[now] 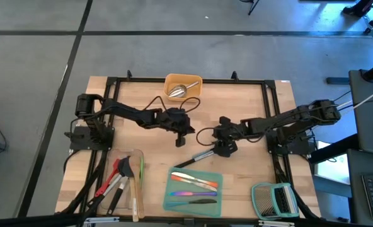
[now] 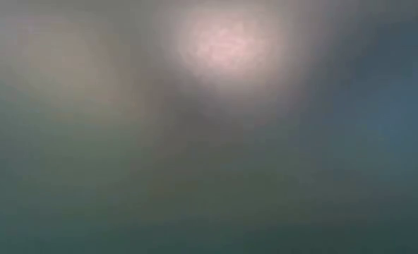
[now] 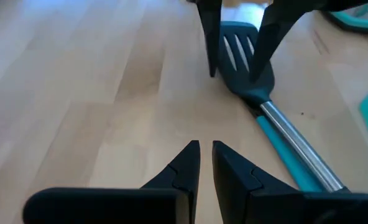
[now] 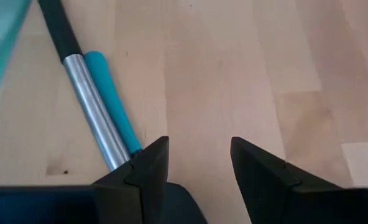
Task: Pick & Place Kitchen Items
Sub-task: Put the slotted spatula into the transparent bin
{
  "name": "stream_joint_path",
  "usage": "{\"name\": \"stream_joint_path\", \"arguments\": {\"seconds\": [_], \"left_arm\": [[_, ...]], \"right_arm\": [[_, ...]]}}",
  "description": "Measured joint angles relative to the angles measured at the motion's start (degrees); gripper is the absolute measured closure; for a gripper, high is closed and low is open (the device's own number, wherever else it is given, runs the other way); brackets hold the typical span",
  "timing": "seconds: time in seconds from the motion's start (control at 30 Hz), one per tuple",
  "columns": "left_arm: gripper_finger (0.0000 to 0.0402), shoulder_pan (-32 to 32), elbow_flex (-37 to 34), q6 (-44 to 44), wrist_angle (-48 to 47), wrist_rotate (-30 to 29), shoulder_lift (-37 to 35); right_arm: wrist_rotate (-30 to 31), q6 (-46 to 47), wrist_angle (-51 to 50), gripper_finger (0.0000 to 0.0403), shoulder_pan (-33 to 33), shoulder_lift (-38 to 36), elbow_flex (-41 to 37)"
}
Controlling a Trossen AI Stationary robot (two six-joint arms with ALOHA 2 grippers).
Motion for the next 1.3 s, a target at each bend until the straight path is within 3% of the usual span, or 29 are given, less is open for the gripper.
{"name": "stream_joint_path", "arguments": {"seconds": [0.2,0.3,0.5,0.73,0.93,1.2,1.3], "left_arm": [[0.0365,-0.4,0.0,0.0,1.4,0.0,0.0],[0.0365,-0.6,0.0,0.0,1.3,0.0,0.0],[0.0365,-1.7,0.0,0.0,2.4,-0.1,0.0],[0.0364,-4.5,0.0,0.0,6.5,-0.1,0.0],[0.0366,-6.7,0.0,1.4,6.8,-0.6,0.0],[0.0365,-7.3,0.0,2.2,6.8,-0.9,0.0],[0.0366,-6.9,0.0,2.6,6.5,-0.9,0.0]], "right_arm": [[-9.7,0.0,-1.6,0.0226,-0.4,0.0,0.6],[-11.6,-0.2,-3.5,0.0226,0.2,0.0,0.7],[-5.3,-2.2,-3.9,0.0226,4.6,1.9,0.7],[0.8,-2.1,2.5,0.0226,7.7,7.9,0.7],[1.5,-1.9,4.7,0.0226,7.7,13.4,1.7],[11.6,-2.9,4.8,0.0226,5.2,15.6,4.0],[12.6,-4.7,4.2,0.0226,2.3,15.7,4.6]]}}
